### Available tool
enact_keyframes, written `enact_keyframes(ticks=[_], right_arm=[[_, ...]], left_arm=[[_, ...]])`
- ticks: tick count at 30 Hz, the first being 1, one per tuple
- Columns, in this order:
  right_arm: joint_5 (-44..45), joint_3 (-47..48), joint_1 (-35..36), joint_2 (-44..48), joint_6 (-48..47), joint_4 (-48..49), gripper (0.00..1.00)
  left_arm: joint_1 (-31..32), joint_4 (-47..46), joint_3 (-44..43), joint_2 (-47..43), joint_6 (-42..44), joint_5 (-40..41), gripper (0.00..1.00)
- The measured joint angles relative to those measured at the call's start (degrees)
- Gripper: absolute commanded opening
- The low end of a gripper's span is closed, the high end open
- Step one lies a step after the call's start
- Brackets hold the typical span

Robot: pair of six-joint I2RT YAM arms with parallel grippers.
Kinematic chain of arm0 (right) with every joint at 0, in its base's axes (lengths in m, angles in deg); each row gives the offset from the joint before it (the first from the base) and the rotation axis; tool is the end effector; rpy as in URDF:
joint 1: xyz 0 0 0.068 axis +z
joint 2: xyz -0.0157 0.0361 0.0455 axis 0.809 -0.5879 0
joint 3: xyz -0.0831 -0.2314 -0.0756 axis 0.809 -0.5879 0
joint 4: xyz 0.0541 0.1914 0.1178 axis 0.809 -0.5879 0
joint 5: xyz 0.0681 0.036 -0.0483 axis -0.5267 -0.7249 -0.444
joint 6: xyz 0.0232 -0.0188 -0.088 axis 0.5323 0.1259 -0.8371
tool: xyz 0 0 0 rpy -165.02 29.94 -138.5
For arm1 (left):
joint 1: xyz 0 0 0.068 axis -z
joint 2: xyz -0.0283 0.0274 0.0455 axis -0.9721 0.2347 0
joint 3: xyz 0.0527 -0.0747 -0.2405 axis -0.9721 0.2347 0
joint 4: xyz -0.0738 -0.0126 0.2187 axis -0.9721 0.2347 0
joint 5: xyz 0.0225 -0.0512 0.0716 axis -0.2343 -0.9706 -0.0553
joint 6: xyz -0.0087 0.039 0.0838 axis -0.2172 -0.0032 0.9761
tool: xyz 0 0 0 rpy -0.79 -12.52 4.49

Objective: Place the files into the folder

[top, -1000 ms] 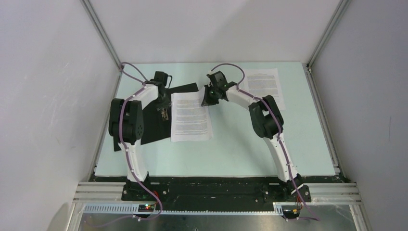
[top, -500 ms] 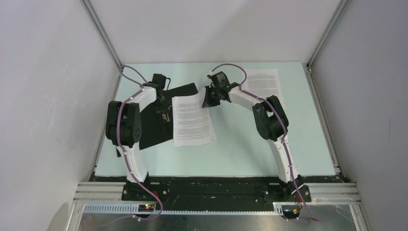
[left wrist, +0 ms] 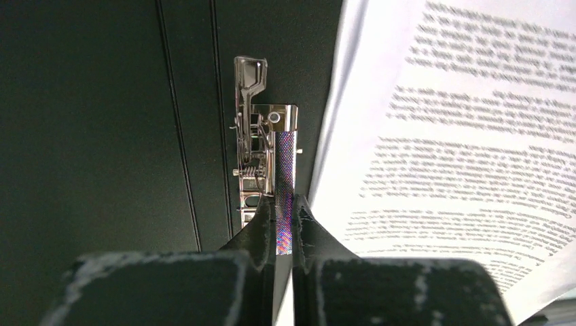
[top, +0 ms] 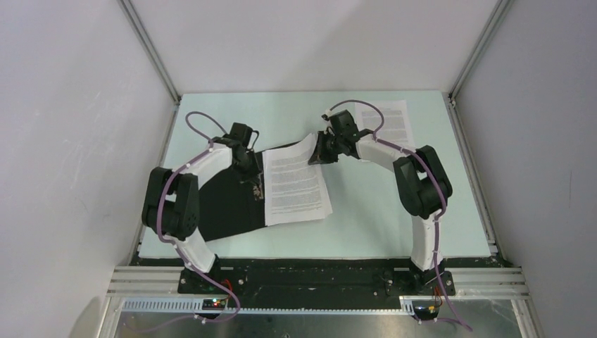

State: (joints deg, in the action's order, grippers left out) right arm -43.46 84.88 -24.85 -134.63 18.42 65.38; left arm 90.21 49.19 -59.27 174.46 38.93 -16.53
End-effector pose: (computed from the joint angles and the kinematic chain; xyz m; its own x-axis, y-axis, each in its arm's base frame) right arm 0.3719 0.2441 0.1559 -0.8992 0.0272 -0.4368 -0.2591 0.7712 0.5814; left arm 0.3072 -0.0818 0.1435 -0.9147 -0.3311 -0.2317 -0.2776 0.9315 -0.2352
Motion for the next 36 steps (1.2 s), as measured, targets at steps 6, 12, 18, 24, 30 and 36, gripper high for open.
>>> enact_keyframes(ticks=[6, 12, 18, 24, 30, 36], right_arm=[[-1.53, -3.87, 0.15, 2.34, 2.01, 1.55, 0.0], [-0.52, -4.68, 0.7, 2.34, 2.43, 1.57, 0.0], [1.57, -4.68, 2.01, 2.05, 0.96, 1.53, 0.0], [4.33, -6.08, 3.08, 1.92, -1.73, 1.36, 0.0], [4.55, -7.65, 2.99, 1.9, -3.87, 1.2, 0.0], [4.55, -7.76, 2.93, 1.92, -5.51, 1.2, 0.0]], left_arm=[[5.62, -0.11, 3.56, -3.15, -2.29, -2.03, 0.0], [8.02, -0.42, 5.25, -3.17, -3.23, -2.34, 0.0], [8.28, -0.74, 5.25, -3.1, -3.17, -2.36, 0.16], [8.37, -0.76, 5.14, -2.03, -2.78, -2.8, 0.35], [8.46, -0.87, 3.52, -1.29, -2.75, -3.8, 0.47], [8.48, -0.79, 1.6, -1.14, -2.49, -3.93, 0.52]])
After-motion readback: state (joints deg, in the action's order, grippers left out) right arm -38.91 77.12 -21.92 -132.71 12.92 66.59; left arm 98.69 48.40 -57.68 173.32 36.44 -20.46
